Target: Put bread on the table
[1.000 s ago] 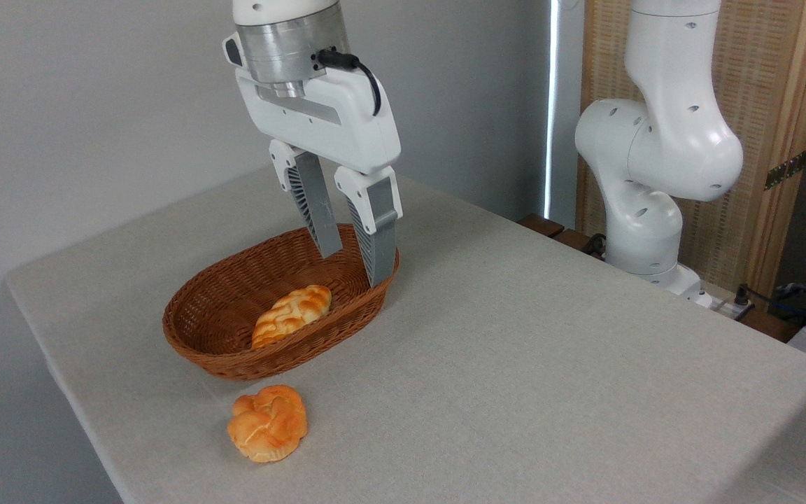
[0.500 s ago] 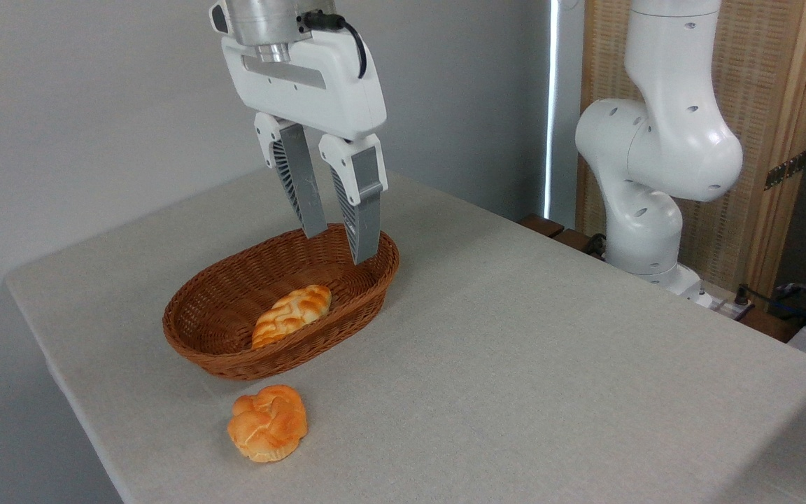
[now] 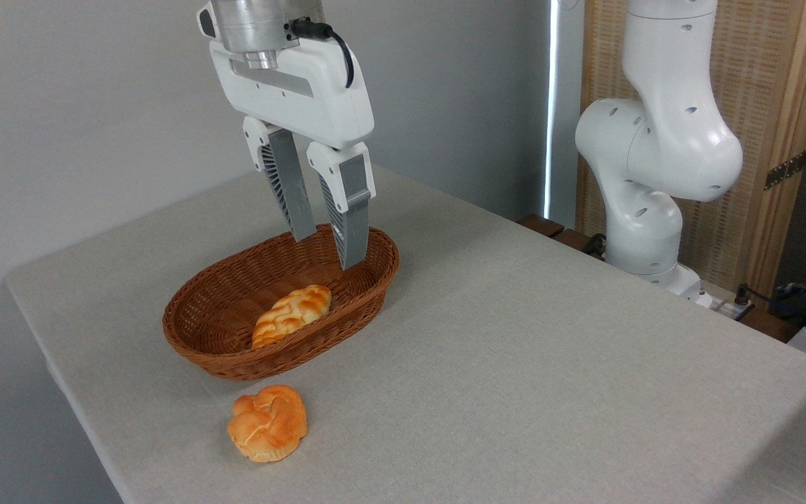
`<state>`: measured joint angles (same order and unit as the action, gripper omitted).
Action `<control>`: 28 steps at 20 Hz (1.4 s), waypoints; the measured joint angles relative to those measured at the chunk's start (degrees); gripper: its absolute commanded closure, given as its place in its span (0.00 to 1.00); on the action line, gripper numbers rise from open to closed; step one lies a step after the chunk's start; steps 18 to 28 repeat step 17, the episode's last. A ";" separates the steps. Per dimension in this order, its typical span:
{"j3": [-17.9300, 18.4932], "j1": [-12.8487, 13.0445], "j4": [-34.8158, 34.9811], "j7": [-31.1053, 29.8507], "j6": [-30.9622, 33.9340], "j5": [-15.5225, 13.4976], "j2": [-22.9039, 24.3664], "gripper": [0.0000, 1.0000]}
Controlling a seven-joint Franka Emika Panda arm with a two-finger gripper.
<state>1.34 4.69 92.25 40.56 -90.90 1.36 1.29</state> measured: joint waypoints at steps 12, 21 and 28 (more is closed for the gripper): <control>0.05 -0.05 -0.05 0.00 -0.18 -3.68 -0.10 0.00; 0.06 -0.05 -0.10 0.00 -0.18 -3.71 -0.11 0.00; 0.06 -0.05 -0.10 0.00 -0.18 -3.71 -0.11 0.00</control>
